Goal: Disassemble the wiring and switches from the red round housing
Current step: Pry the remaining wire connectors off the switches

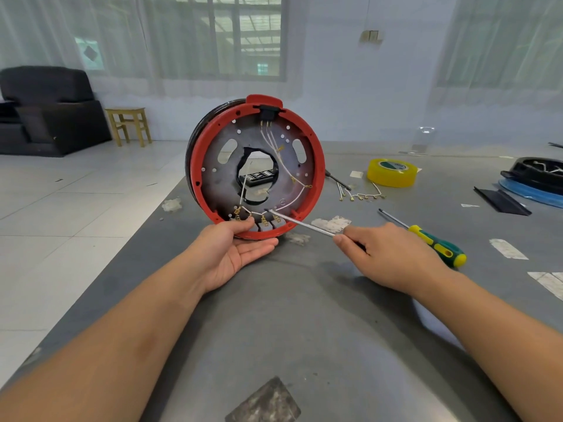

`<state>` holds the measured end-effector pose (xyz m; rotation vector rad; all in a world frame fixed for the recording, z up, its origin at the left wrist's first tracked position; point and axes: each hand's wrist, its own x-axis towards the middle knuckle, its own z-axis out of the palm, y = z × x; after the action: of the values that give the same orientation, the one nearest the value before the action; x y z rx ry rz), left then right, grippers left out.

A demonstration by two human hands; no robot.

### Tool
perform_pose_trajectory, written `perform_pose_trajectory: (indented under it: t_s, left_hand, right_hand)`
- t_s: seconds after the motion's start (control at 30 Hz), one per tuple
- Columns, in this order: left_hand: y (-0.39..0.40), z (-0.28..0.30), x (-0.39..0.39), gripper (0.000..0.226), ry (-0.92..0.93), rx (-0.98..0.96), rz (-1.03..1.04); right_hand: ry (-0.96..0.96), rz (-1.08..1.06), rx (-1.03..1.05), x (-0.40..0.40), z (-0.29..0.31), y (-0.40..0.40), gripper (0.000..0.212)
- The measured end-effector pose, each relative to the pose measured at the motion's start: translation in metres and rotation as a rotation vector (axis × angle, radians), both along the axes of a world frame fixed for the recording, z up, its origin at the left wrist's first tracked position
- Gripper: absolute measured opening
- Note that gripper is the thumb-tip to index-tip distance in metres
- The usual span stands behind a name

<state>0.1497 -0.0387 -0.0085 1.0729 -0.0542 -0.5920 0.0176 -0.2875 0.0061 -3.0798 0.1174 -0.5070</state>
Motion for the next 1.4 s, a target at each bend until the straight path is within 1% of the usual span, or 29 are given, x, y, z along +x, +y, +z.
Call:
perform_pose_trajectory:
  t_s: [0.23, 0.53, 0.7, 0.93, 1.07, 1.23, 1.4]
  left_hand:
    - [0.0, -0.003, 0.001, 0.027, -0.035, 0.036, -0.023]
    - [-0.001, -0.002, 0.0, 0.022, -0.059, 0.076, -0.022]
    - [-0.001, -0.002, 0.0, 0.018, -0.072, 0.099, -0.025]
    - [-0.001, -0.004, 0.002, 0.024, -0.065, 0.083, -0.02]
    - [0.0, -0.004, 0.002, 0.027, -0.067, 0.074, -0.019]
    - [-0.001, -0.002, 0.001, 0.029, -0.065, 0.079, -0.024]
    - [0.0, -0.003, 0.0, 0.038, -0.06, 0.075, -0.007]
  right_hand:
    - [0.004, 0.001, -0.102, 0.002, -0.003, -0.002, 0.053]
    - [-0.022, -0.031, -0.216, 0.003, -0.002, 0.003, 0.05]
    - [-0.032, -0.042, -0.26, 0.002, -0.001, 0.007, 0.052]
    - [-0.089, -0.065, -0.298, -0.002, 0.004, 0.015, 0.045]
    - [-0.096, -0.068, -0.309, -0.002, 0.006, 0.016, 0.049]
    - [-0.113, -0.065, -0.33, -0.002, 0.008, 0.019, 0.043]
    - [-0.095, -0.076, -0.324, -0.004, 0.009, 0.022, 0.045]
